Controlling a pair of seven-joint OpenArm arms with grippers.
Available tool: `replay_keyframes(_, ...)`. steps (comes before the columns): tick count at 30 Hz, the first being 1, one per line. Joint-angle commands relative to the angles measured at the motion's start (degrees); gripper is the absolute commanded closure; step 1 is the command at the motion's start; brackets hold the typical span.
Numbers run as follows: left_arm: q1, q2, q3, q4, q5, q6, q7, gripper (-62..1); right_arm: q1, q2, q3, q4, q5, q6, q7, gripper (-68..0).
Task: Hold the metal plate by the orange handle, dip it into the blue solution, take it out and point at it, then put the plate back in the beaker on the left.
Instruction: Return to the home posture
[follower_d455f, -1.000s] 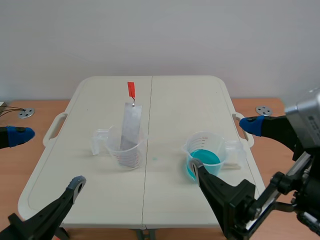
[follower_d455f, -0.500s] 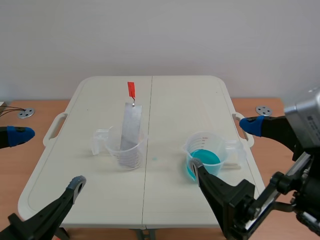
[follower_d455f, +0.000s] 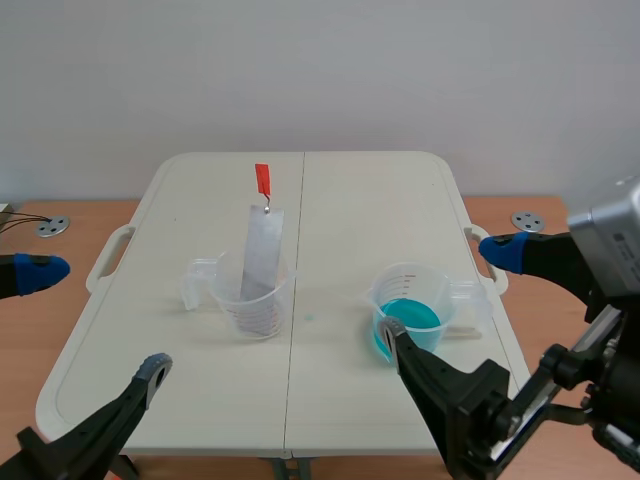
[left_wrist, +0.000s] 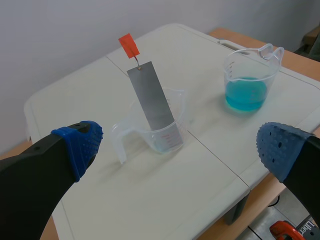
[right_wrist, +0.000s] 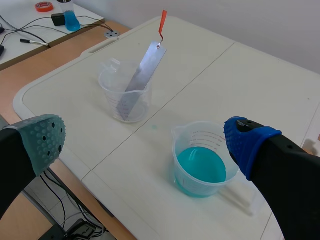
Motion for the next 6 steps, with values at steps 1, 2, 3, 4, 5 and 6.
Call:
replay_keyframes(1, 0.44, -0.33, -0.09, 1.18, -0.59, 0.04, -0.52, -62.3, 0.79, -0.02, 0.15, 0.96, 0.37, 0.00, 0.61, -66.3)
replay_keyframes(2, 0.44, -0.33, -0.09, 1.18, -0.59, 0.04, -0.52, -62.3, 0.79, -0.02, 0.15, 0.96, 0.37, 0.00, 0.61, -66.3)
replay_keyframes(3, 0.44, -0.33, -0.09, 1.18, -0.59, 0.04, -0.52, -62.3, 0.79, -0.02, 0.15, 0.96, 0.37, 0.00, 0.61, -66.3)
replay_keyframes(4, 0.44, -0.33, -0.09, 1.18, -0.59, 0.04, -0.52, -62.3, 0.79, -0.02, 0.15, 0.96, 0.37, 0.00, 0.61, -66.3)
replay_keyframes(5, 0.42, -0.33, -0.09, 1.18, -0.59, 0.04, -0.52, -62.3, 0.79, -0.02, 0.15, 0.96, 0.37, 0.00, 0.61, -66.3)
replay_keyframes(6, 0.42, -0.33, -0.09, 1.18, -0.59, 0.04, -0.52, -62.3, 0.79, -0.02, 0.15, 0.96, 0.37, 0.00, 0.61, -66.3)
